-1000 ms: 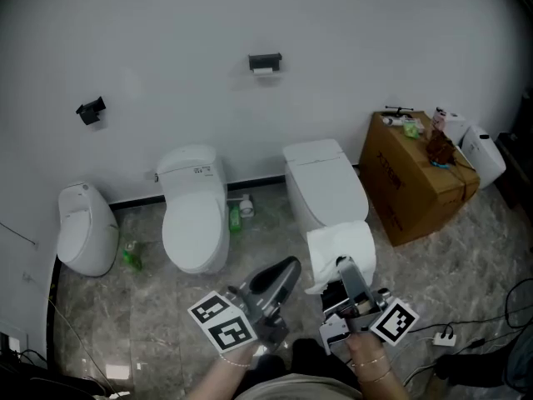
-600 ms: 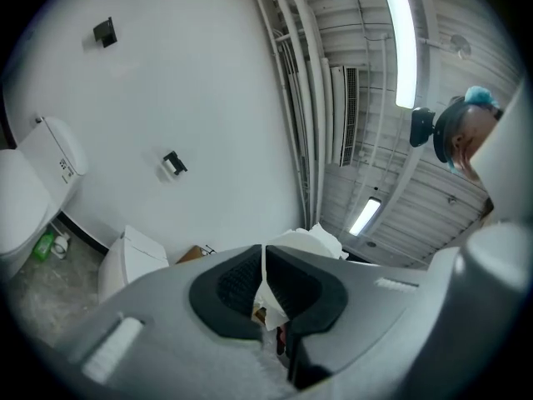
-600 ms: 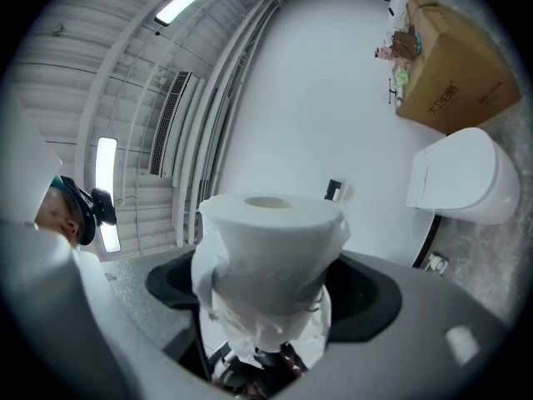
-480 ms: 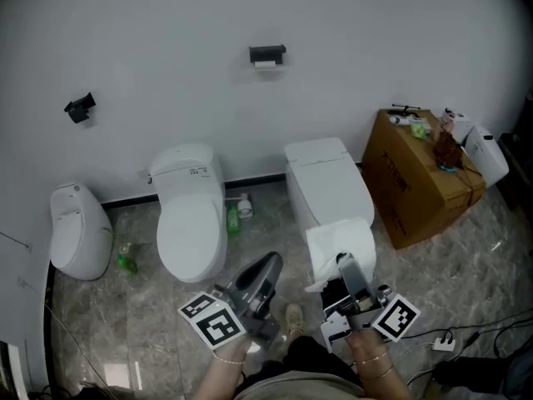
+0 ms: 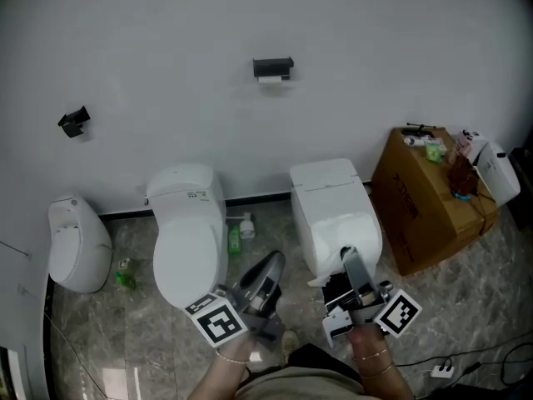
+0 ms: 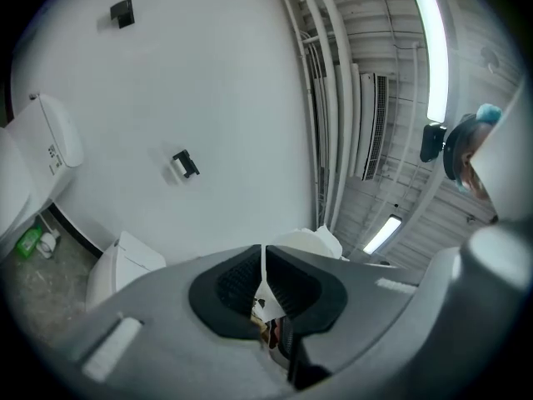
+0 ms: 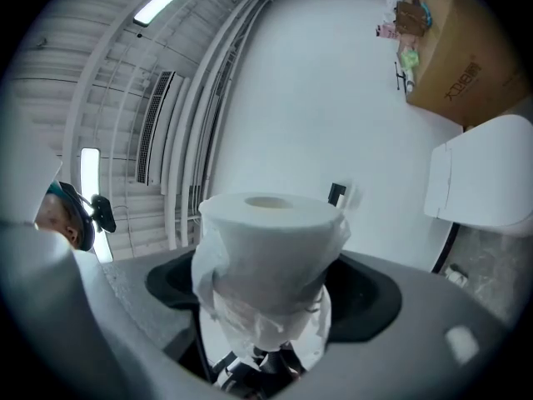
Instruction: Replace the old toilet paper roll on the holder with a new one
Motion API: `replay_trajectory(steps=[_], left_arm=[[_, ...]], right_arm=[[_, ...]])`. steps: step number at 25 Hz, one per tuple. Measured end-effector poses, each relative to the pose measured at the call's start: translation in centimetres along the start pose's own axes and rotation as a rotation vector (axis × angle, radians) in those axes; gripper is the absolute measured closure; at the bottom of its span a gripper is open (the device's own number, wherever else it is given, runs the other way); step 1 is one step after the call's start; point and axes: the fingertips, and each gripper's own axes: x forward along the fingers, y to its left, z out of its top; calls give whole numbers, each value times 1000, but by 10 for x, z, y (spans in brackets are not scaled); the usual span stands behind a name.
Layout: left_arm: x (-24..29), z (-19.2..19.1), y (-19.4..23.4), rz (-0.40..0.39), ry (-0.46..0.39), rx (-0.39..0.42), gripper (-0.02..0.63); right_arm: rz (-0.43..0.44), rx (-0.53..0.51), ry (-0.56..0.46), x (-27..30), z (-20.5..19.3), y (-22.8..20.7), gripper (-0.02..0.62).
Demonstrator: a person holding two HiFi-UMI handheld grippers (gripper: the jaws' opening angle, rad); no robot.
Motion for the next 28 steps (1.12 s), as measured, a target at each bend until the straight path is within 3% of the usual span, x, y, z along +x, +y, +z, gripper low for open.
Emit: replay_trajectory(steps=[5,9,16,23,28], left_arm=[[50,4,30,-26,-8,-76,604],[81,5,42,-30,0,-75,604],[110,3,70,-8,14,-113,604],[143,42,107,-16,-12,-93,604],[176,81,145,-51,-39,-164,603]], right_arm=[[42,36,21,42,32,-27,169],[49,25,34,62,50,-42,170],[8,13,43,74,61,-77,170],[3,12,11,119,78,-107,170],[-15,12,-2,169,79,-134,170]])
